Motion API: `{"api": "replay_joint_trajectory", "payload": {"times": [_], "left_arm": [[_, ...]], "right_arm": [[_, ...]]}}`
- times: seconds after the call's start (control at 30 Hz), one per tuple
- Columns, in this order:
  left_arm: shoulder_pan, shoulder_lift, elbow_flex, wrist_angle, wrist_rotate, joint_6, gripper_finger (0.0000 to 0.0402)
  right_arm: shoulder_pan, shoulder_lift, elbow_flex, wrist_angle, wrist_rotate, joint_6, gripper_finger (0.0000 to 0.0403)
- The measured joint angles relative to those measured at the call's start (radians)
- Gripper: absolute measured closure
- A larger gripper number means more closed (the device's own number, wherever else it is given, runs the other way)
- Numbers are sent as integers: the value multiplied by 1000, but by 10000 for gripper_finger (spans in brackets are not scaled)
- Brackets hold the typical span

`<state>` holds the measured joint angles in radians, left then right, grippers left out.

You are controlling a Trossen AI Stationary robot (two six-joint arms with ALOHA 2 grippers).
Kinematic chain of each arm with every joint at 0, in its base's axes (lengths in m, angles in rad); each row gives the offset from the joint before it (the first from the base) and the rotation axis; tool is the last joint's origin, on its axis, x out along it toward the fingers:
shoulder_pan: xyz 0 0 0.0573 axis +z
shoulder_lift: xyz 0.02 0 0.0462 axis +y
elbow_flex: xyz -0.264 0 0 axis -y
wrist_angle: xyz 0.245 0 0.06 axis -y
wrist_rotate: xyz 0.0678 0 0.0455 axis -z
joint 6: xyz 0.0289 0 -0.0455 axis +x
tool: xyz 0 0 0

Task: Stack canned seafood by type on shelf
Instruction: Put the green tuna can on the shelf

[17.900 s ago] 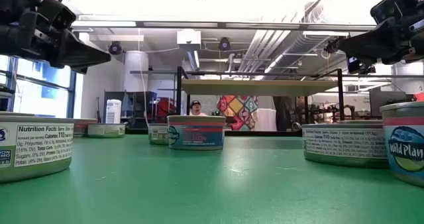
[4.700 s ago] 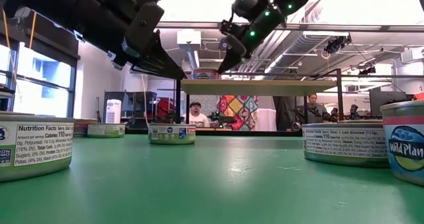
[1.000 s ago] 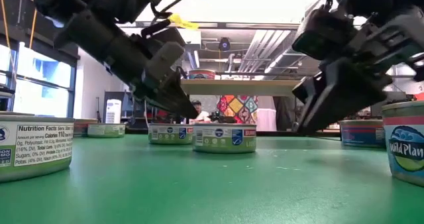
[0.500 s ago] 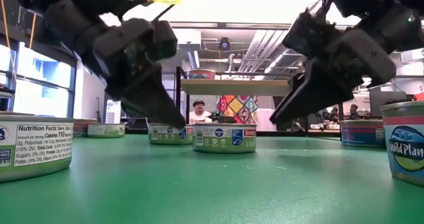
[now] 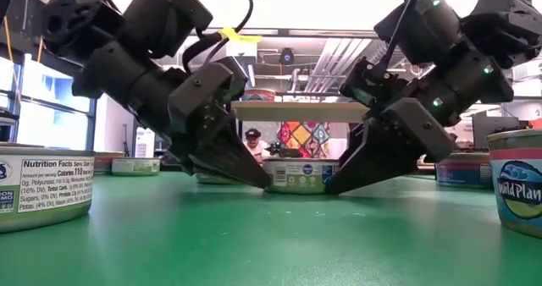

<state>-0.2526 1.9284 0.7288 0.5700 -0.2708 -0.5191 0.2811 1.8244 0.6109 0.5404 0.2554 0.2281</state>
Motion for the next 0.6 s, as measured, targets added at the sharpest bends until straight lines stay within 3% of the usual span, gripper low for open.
{"api": "replay_joint_trajectory", "payload": {"times": [0.37, 0.6], "left_arm": [[-10, -126, 4, -262, -128, -10, 402], [-23, -200, 3, -362, -139, -26, 402]], "right_arm": [[60, -96, 4, -93, -31, 81, 86], [119, -113, 4, -116, 26, -12, 86]]}}
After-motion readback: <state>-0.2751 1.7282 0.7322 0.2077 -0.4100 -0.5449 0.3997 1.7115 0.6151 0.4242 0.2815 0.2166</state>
